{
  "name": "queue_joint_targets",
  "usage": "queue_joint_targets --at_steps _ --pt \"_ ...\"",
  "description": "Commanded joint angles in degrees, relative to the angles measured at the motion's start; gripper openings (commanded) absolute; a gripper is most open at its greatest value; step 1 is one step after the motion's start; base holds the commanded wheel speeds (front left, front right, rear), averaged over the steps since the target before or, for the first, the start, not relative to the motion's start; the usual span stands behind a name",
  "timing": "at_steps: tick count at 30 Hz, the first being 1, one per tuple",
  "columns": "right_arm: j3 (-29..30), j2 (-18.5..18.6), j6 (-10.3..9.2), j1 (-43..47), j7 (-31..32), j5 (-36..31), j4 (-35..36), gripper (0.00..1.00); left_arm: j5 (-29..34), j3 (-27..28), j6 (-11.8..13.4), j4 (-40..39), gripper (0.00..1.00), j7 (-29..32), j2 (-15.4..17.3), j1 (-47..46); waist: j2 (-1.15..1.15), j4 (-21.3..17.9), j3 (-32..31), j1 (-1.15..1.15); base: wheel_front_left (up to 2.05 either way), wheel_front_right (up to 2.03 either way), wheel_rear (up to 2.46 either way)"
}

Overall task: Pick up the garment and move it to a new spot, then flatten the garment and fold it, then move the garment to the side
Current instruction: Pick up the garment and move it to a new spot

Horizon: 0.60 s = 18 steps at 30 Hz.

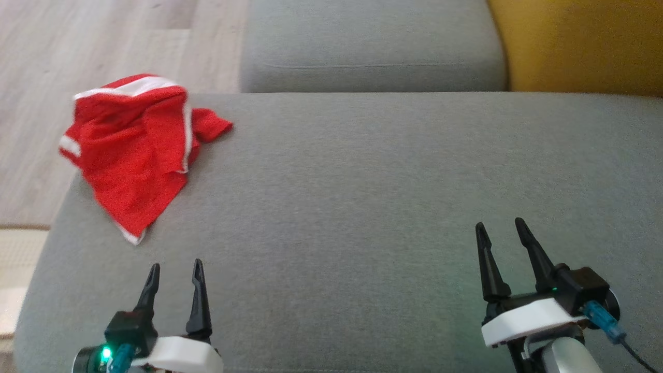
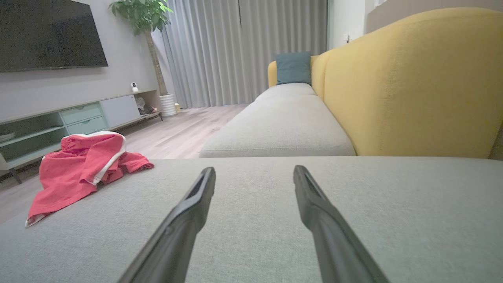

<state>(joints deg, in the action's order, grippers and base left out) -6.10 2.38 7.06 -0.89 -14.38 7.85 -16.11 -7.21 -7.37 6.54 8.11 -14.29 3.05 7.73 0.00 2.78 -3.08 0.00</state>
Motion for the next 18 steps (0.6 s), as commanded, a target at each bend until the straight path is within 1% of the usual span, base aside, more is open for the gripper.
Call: queue_joint_targets --at_steps 1,10,14,18 --pt "-1.38 0.5 0.43 -2.66 -0.62 0.46 2.26 1.0 0.49 1.48 -0.09 -2.36 1.0 -0.71 -0.17 -2.92 0.0 3.2 -0.31 0.0 0.0 0.0 0.0" --pt "-1.79 0.5 0.43 -1.63 -0.62 1.75 2.88 1.0 1.38 2.01 -0.43 -3.44 1.0 -0.71 -0.11 -2.03 0.0 13.66 -1.16 0.0 0.0 0.0 0.0" --pt "-2.46 0.5 0.43 -1.46 -0.62 2.36 2.92 1.0 1.68 2.88 -0.45 -4.06 1.0 -0.71 0.08 -1.53 0.0 17.44 -1.46 0.0 0.0 0.0 0.0" --pt "-3.02 0.5 0.43 -1.22 -0.62 2.73 2.86 1.0 1.85 3.6 -0.51 -4.63 1.0 -0.71 0.17 -1.06 0.0 20.22 -1.81 0.0 0.0 0.0 0.0"
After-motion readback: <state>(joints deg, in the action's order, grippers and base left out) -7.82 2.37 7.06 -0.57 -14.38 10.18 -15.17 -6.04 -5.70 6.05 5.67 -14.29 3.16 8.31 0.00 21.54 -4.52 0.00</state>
